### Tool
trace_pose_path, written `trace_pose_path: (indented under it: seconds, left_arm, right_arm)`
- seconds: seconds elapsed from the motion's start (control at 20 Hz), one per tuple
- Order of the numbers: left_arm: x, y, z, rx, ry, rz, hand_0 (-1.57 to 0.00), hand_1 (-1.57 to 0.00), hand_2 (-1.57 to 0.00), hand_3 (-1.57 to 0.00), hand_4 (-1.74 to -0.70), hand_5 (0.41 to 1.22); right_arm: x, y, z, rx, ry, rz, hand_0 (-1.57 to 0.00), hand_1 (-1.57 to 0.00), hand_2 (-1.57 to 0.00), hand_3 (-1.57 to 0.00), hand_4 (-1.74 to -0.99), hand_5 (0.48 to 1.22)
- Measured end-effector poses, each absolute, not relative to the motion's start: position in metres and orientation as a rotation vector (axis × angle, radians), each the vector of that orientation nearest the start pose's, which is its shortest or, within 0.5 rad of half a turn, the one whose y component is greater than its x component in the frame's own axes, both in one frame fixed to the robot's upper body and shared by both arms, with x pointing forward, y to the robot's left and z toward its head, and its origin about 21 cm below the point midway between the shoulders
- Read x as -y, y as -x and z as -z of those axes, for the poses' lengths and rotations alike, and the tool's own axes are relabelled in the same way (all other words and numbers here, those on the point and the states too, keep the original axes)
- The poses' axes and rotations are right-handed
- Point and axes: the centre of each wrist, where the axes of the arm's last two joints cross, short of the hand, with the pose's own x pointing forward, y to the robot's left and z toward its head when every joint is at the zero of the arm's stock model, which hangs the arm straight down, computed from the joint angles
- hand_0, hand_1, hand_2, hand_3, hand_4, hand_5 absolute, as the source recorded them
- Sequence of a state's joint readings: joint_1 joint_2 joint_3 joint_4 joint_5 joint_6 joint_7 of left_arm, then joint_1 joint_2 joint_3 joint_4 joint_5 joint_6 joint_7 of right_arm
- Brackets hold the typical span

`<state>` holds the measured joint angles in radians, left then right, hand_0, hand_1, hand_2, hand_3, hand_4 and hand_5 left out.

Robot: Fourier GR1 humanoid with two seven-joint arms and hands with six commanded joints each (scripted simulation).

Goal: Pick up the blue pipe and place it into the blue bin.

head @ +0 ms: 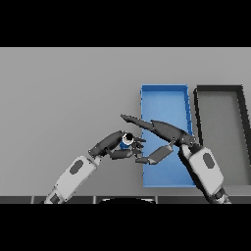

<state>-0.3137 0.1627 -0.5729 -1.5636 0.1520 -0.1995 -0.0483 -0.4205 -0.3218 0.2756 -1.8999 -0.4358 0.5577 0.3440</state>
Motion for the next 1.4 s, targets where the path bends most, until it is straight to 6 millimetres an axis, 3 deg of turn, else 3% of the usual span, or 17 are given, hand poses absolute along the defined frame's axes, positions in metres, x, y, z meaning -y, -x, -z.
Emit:
trace_pose_path:
  seconds: [0.4, 0.45, 0.5, 0.55, 0.6, 0.65, 0.75, 0.8, 0.9, 1.05, 1.3, 1.35, 1.4]
  left_arm:
    - [-0.105, -0.269, -0.049, 1.665, 0.628, 0.821, -1.57, -1.57, -1.57, -1.56, -1.47, 1.221]
    - [-0.106, -0.27, -0.05, 1.659, 0.623, 0.819, -1.57, -1.57, -1.57, -1.56, -1.52, 1.221]
    - [-0.103, -0.268, -0.047, 1.641, 0.626, 0.823, -1.57, -1.57, -1.57, -1.28, -1.57, 1.221]
    - [-0.102, -0.268, -0.049, 1.652, 0.639, 0.823, -1.57, -1.57, -1.57, -1.19, -1.6, 1.221]
    - [-0.104, -0.27, -0.052, 1.639, 0.571, 0.85, -1.57, -1.53, -1.57, -1.12, -1.63, 1.221]
    - [-0.104, -0.272, -0.056, 1.645, 0.524, 0.899, -1.57, -1.54, -1.57, -1.12, -1.65, 1.221]
    - [-0.105, -0.269, -0.057, 1.657, 0.517, 0.898, -1.57, -1.55, -1.57, -1.28, -1.68, 1.221]
    - [-0.103, -0.267, -0.056, 1.656, 0.537, 0.878, -1.57, -1.55, -1.57, -1.34, -1.69, 1.221]
    - [-0.1, -0.268, -0.054, 1.664, 0.596, 0.838, -1.57, -1.56, -1.57, -1.42, -1.71, 1.221]
    - [-0.104, -0.272, -0.054, 1.665, 0.614, 0.818, -1.57, -1.57, -1.57, -1.5, -1.72, 1.221]
    - [-0.103, -0.268, -0.052, 1.664, 0.622, 0.828, -1.57, -1.57, -1.57, -1.55, -1.73, 1.221]
    - [-0.102, -0.27, -0.053, 1.671, 0.609, 0.828, -1.57, -1.57, -1.57, -1.44, -1.72, 1.221]
    - [-0.105, -0.27, -0.053, 1.684, 0.614, 0.827, -1.57, -1.51, -1.46, -1.47, -1.66, 1.221]
  right_arm:
    - [0.125, -0.29, -0.179, 1.592, -0.715, -1.19, 0.0, 0.0, -0.01, 0.0, -1.21, 0.498]
    - [0.119, -0.29, -0.178, 1.592, -0.732, -1.191, -0.02, -0.03, -0.05, -0.03, -1.236, 0.493]
    - [0.114, -0.291, -0.177, 1.576, -0.734, -1.214, -0.11, -0.14, -0.16, -0.12, -1.291, 0.483]
    - [0.108, -0.294, -0.179, 1.579, -0.744, -1.222, -0.26, -0.3, -0.31, -0.25, -1.348, 0.477]
    - [0.106, -0.298, -0.182, 1.573, -0.732, -1.234, -0.47, -0.49, -0.49, -0.52, -1.365, 0.477]
    - [0.104, -0.299, -0.183, 1.575, -0.742, -1.256, -0.69, -0.7, -0.71, -0.66, -1.433, 0.486]
    - [0.095, -0.298, -0.184, 1.603, -0.818, -1.257, -1.01, -1.02, -1.02, -0.88, -1.527, 0.57]
    - [0.093, -0.299, -0.183, 1.605, -0.84, -1.247, -1.12, -1.13, -1.13, -1.02, -1.498, 0.638]
    - [0.091, -0.299, -0.183, 1.593, -0.87, -1.221, -1.28, -1.29, -1.29, -1.22, -1.457, 0.848]
    - [0.09, -0.299, -0.181, 1.642, -0.866, -1.243, -1.42, -1.43, -1.43, -1.39, -1.435, 1.03]
    - [0.092, -0.296, -0.178, 1.654, -0.893, -1.28, -1.52, -1.52, -1.52, -1.51, -1.47, 1.158]
    - [0.093, -0.296, -0.177, 1.65, -0.916, -1.264, -1.53, -1.53, -1.53, -1.52, -1.475, 1.171]
    - [0.089, -0.296, -0.178, 1.65, -0.917, -1.258, -1.54, -1.54, -1.54, -1.53, -1.478, 1.181]
